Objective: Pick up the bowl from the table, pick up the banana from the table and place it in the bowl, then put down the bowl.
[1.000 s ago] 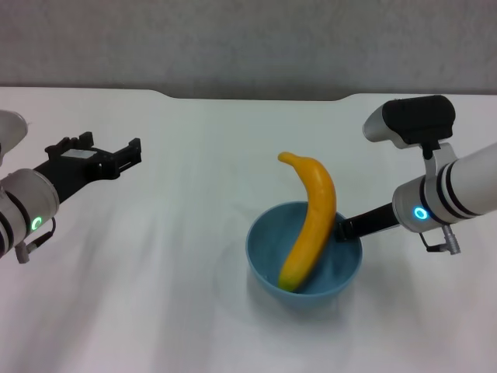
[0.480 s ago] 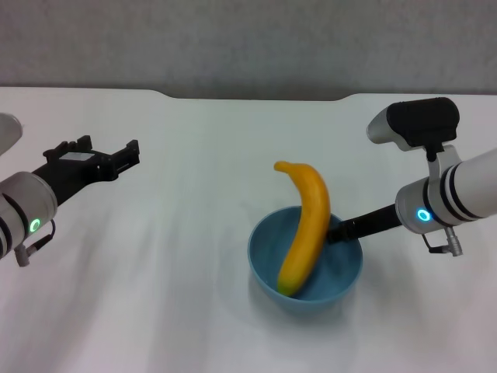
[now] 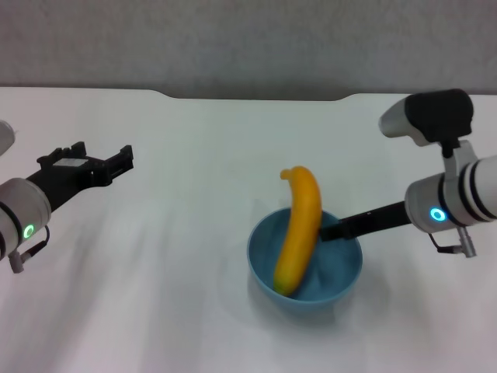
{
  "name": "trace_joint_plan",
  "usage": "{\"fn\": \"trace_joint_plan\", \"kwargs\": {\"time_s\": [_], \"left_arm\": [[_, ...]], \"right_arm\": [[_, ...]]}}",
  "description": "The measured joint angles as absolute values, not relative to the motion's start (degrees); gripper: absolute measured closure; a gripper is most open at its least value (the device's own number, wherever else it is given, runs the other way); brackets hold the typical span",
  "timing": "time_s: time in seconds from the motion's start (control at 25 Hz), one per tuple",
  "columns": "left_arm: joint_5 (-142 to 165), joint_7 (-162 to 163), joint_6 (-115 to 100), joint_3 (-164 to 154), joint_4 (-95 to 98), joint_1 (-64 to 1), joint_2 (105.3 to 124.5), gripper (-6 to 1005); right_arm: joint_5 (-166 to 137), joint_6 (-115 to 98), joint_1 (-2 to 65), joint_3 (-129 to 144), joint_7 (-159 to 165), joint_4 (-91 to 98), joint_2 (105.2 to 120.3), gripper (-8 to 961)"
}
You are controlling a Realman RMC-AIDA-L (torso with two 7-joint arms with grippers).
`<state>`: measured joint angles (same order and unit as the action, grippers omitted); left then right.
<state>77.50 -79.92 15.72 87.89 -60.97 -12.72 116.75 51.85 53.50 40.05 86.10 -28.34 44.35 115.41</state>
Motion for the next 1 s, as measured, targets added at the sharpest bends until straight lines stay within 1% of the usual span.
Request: {"fn": "trace_joint_plan", "kwargs": {"time_s": [0.44, 0.68, 0.76, 0.88, 1.0], "left_arm": [[73.05, -82.96, 18.24, 89.97, -59.96, -11.89, 116.57, 134], [62.05, -90.89, 28.63, 96.53, -54.77, -11.4, 116.61, 135], [57.56, -94.63, 33.39, 98.88, -51.34, -11.51, 116.61, 136], [50.8, -101.34, 42.13, 102.08, -45.71, -11.92, 116.54, 136], [46.11, -107.71, 50.23, 104.81, -40.52, -12.09, 116.47, 137]], "right_arm": [[51.78, 55.32, 29.09, 83.88, -30.51, 59.67, 115.17, 389], [51.91, 50.81, 22.97, 82.45, -34.83, 65.57, 115.28, 392], [54.03, 46.5, 19.92, 82.93, -37.57, 68.04, 115.38, 393], [62.33, 40.62, 15.73, 83.29, -43.87, 69.55, 115.32, 394], [76.66, 37.55, 13.59, 82.89, -57.44, 67.41, 115.27, 396]]}}
